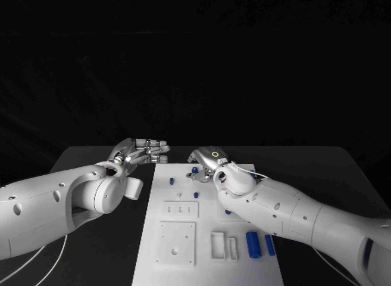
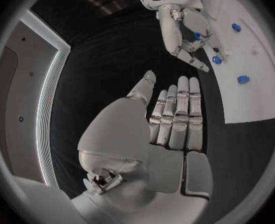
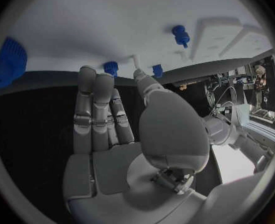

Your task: Assemble the parts on the task board

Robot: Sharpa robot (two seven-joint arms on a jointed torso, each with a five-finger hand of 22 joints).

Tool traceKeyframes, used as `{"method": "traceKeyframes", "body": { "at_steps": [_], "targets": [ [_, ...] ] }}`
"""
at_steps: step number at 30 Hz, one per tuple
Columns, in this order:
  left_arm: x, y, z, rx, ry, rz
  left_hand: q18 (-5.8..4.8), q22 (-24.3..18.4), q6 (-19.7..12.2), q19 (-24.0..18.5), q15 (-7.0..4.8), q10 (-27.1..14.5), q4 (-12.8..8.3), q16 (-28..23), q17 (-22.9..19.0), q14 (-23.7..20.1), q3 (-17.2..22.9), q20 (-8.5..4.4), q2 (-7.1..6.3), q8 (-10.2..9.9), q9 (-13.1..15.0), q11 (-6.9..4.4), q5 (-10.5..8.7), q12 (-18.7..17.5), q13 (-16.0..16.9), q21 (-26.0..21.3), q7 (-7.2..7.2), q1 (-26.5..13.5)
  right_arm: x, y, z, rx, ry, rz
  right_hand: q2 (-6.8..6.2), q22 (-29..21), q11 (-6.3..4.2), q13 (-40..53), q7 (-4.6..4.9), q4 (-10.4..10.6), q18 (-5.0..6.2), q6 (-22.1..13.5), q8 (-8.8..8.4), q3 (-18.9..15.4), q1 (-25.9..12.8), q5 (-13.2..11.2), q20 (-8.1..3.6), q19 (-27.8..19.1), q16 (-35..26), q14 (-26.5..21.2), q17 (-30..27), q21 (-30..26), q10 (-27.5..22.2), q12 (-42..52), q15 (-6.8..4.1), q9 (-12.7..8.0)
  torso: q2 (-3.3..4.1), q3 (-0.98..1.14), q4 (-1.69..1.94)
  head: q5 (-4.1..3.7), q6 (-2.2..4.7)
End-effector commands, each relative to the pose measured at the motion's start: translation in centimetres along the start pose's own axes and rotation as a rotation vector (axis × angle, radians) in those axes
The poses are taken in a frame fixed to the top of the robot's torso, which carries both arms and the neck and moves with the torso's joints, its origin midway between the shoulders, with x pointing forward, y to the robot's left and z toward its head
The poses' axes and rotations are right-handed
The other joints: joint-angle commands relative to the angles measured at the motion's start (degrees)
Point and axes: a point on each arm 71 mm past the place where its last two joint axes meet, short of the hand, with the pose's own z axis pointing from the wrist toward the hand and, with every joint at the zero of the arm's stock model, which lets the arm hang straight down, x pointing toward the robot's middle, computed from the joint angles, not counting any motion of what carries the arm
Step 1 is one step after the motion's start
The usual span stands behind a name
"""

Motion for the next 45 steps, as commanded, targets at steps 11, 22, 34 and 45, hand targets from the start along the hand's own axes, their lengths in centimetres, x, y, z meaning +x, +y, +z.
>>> {"method": "traceKeyframes", "body": {
  "at_steps": [11, 22, 34, 45],
  "targets": [
    [-0.9, -0.4, -0.2, 0.031, -0.029, 0.008, -0.39, -0.07, -0.24, 0.03, -0.20, 0.12, -0.08, -0.22, -0.02, -0.01, -0.25, 0.16, 0.18, 0.07, 0.10, -0.10, -0.06, 0.18, 0.06, 0.33, 0.06, 0.13, -5.6, -3.6, -0.8, 0.060, -0.139, 0.134, 1.43, -1.57, -1.59, 0.12, 1.83, -6.40, -0.32, -0.52, 0.03, 3.52, -0.25, -3.83, -0.08, 2.12, 1.21, 0.15, 1.08, 3.46, 6.00, -0.03, 0.00, -0.03, -0.47, 0.06, -1.01, 0.20, 0.50],
    [-1.4, -0.6, -0.3, 0.059, -0.058, 0.014, -0.41, 0.46, -0.31, 0.21, -0.62, 0.83, -0.47, 0.08, -0.02, 0.88, 0.55, -0.32, 0.27, 0.08, 0.10, -0.35, 0.51, 0.15, 0.05, 1.50, 0.01, 0.29, -6.7, -9.4, -1.8, 0.138, -0.001, 0.081, 2.13, -1.77, -3.95, 0.58, 2.24, -8.41, -1.81, 0.67, 0.05, 2.97, -0.06, -2.17, -1.75, 1.69, 0.46, -0.27, 1.23, 2.35, 16.71, -0.11, -1.75, 0.02, -0.86, 0.33, -2.19, 0.96, 0.86],
    [-1.8, -0.6, -0.4, 0.067, -0.063, 0.014, -0.46, 0.80, -0.06, -0.04, -0.75, 1.14, -0.70, 0.18, -0.01, 1.12, 1.11, -0.47, 0.24, 0.05, 0.10, -0.47, 0.67, 0.14, 0.04, 2.18, -0.07, 0.14, -5.7, -10.8, -2.4, 0.121, 0.167, 0.059, 2.74, 8.11, -6.89, 45.52, 1.08, -7.82, -3.83, -2.24, 0.28, -7.13, 0.51, -1.63, -3.93, 2.10, 4.65, -1.54, 11.52, 17.76, 9.29, 38.20, -3.88, 0.09, -0.76, 0.69, -2.16, 0.85, 0.51],
    [-2.1, -0.5, -0.5, 0.064, -0.066, 0.015, -0.46, 1.08, -0.10, -0.44, -0.73, 1.08, -0.86, 0.18, -0.02, 1.05, 1.61, -0.47, 0.20, 0.05, 0.10, -0.45, 0.71, 0.13, 0.04, 2.79, -0.05, -0.08, -4.8, -10.5, -2.3, 0.125, 0.220, 0.035, 2.83, 14.83, -6.88, 60.97, 1.09, -6.96, -4.01, -3.47, 0.03, -7.45, 0.41, -1.76, -3.17, 2.15, 9.61, -0.16, 30.67, 32.04, 12.14, 52.48, -3.35, -0.03, -0.64, 0.59, -1.89, 0.32, 0.39]
  ]
}}
